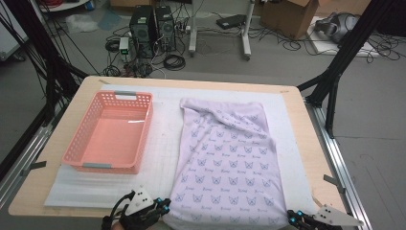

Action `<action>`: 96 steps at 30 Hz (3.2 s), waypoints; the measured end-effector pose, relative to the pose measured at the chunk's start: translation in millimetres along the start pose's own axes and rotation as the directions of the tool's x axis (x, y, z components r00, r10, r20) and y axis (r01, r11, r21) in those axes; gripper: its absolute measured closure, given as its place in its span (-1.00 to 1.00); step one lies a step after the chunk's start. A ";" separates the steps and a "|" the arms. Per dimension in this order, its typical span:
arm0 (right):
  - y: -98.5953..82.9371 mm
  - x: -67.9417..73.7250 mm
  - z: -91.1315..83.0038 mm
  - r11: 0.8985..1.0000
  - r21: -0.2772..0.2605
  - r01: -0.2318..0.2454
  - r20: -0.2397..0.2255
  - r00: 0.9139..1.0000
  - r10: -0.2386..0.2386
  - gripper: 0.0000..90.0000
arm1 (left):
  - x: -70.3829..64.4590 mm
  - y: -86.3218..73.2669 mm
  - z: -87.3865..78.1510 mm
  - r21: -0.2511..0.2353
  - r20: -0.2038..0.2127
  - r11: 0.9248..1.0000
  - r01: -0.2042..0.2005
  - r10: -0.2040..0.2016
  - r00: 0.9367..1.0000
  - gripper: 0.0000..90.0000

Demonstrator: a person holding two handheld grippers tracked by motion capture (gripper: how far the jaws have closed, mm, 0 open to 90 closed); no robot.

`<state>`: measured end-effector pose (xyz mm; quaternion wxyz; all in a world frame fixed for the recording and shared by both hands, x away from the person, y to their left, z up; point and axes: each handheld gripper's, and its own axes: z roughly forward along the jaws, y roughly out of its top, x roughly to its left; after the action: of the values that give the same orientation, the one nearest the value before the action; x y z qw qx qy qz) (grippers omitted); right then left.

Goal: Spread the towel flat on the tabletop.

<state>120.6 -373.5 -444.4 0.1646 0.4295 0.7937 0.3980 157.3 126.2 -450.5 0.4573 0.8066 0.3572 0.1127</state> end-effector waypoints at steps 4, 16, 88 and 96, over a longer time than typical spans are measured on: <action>1.3 -1.4 -0.2 0.999 -0.031 -0.035 -0.004 0.999 0.035 0.67 | 4.4 7.6 3.0 -0.049 -0.035 0.999 0.019 -0.020 0.999 0.45; 33.9 -18.3 48.4 0.999 0.006 -0.050 0.107 0.993 0.049 0.56 | 35.3 32.8 39.8 -0.039 -0.075 0.997 0.068 -0.071 0.995 0.28; 134.2 -125.6 146.6 0.993 -0.019 -0.114 0.138 0.984 0.115 0.35 | 91.4 78.6 75.5 -0.166 -0.051 0.982 0.092 -0.101 0.994 -0.11; 143.8 -138.1 162.5 0.994 0.015 -0.106 0.269 0.958 0.098 0.65 | 94.3 78.0 76.2 -0.175 -0.055 0.979 0.107 -0.118 0.992 -0.16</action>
<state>377.4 -360.9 -446.5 0.2433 0.5221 0.7466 0.3328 300.8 114.7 -442.7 0.5187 0.7388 0.4058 0.1432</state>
